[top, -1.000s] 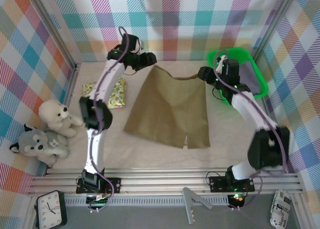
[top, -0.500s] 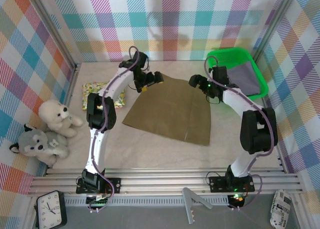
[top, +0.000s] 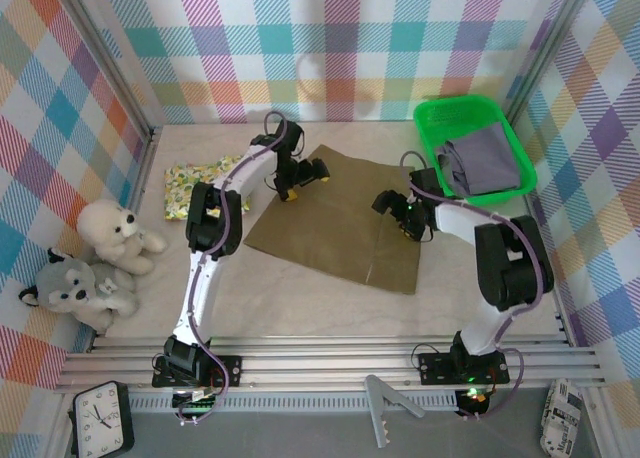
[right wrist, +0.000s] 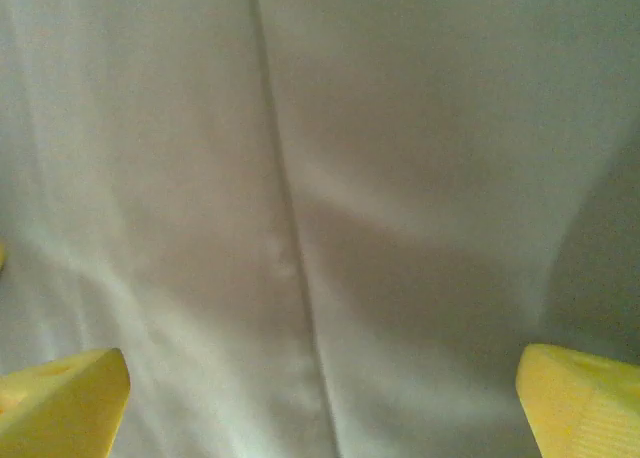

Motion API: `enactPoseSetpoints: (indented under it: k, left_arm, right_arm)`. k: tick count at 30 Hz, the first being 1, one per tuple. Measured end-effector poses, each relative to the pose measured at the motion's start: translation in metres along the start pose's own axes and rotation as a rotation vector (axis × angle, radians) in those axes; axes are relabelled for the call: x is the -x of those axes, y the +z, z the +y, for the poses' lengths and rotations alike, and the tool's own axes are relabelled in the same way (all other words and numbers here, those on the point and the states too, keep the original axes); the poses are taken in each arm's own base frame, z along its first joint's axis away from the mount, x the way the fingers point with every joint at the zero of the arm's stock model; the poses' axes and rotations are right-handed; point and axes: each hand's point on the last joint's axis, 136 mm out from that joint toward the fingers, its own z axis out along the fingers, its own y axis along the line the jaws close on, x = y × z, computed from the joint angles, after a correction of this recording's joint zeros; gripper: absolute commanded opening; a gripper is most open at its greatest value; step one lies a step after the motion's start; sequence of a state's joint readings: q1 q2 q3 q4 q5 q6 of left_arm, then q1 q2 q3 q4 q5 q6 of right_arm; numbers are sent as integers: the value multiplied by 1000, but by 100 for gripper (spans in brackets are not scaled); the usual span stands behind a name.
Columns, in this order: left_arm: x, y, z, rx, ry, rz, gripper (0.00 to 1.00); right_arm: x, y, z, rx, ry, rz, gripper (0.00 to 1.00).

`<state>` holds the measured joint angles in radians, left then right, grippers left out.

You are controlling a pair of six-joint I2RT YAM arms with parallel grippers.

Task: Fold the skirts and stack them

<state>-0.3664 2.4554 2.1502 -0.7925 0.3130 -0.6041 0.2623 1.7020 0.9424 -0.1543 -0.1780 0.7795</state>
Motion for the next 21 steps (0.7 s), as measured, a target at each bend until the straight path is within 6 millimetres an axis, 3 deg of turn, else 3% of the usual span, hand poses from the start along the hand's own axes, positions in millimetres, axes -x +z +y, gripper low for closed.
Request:
enactPoseSetpoints:
  k: [2, 9, 15, 21]
  left_arm:
    - [6, 4, -10, -26, 6, -8, 100]
    - [27, 30, -73, -189, 102, -65, 100]
    - [27, 39, -116, -370, 195, -73, 100]
    - [26, 41, -130, -449, 284, -78, 100]
  right_arm:
    - [-28, 1, -4, -1, 22, 47, 99]
    - [-89, 5, 35, 98, 96, 115, 99]
    - [-104, 23, 74, 169, 189, 143, 99]
    - [-107, 49, 125, 242, 233, 159, 99]
